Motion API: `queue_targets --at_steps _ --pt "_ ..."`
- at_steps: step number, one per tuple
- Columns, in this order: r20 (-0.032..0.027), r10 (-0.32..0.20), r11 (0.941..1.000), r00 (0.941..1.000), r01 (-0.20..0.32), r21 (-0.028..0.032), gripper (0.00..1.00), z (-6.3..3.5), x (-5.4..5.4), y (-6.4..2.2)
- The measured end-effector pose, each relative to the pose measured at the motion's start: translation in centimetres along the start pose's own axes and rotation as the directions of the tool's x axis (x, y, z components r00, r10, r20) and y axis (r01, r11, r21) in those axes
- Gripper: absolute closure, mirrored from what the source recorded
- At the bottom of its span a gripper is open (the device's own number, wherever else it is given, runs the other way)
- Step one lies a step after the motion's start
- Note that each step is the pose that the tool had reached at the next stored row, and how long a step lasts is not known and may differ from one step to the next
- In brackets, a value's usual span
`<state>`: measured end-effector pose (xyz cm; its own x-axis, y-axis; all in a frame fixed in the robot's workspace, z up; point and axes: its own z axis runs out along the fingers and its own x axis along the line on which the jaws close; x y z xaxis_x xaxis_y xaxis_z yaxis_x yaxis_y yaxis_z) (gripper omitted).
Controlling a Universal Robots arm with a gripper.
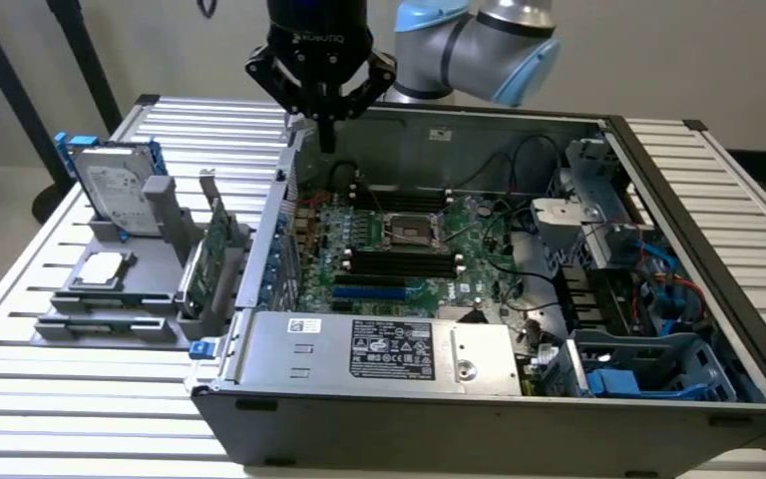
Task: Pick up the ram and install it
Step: 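Reach for the ram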
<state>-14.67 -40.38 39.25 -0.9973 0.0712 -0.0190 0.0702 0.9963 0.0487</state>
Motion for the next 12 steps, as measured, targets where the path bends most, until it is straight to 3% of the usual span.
queue_targets --at_steps 12 --pt "-0.0001 0.0 1.0 1.0 0.0 0.0001 0.89 -0.05 5.4 -0.97"
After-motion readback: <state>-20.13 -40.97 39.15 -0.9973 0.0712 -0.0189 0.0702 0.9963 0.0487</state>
